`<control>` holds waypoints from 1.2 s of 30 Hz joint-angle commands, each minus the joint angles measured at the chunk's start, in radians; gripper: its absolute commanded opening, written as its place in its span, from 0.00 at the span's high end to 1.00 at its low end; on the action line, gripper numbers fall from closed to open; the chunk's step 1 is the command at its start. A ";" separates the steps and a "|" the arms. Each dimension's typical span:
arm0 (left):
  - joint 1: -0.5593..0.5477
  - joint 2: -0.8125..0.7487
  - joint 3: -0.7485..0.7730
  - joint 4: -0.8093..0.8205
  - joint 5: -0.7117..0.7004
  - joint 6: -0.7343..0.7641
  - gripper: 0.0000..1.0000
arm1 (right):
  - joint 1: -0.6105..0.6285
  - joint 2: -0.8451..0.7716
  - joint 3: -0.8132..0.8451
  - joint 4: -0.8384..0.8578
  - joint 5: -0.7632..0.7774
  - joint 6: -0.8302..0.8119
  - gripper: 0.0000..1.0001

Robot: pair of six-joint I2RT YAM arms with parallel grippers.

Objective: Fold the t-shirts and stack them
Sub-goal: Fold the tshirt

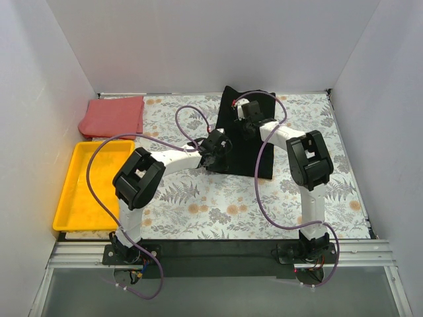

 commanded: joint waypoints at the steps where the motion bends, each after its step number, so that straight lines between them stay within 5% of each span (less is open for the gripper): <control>1: -0.004 -0.025 -0.067 -0.234 0.063 0.002 0.80 | -0.008 -0.013 0.102 0.075 0.182 -0.110 0.82; 9: -0.004 -0.189 -0.220 -0.254 0.116 -0.040 0.80 | -0.008 -0.160 0.039 0.060 0.109 -0.144 0.78; 15: -0.004 -0.297 -0.223 -0.260 0.086 -0.082 0.71 | -0.022 -0.369 -0.208 0.029 -0.139 0.000 0.77; 22: 0.059 -0.430 -0.237 -0.146 0.040 -0.120 0.60 | -0.148 -0.498 -0.432 0.109 -0.608 0.223 0.76; 27: 0.174 -0.401 -0.283 -0.090 0.118 -0.116 0.66 | -0.255 -0.458 -0.548 0.256 -0.731 0.327 0.75; 36: 0.193 -0.257 -0.321 -0.092 0.275 -0.132 0.78 | -0.367 -0.170 -0.450 0.314 -0.848 0.353 0.75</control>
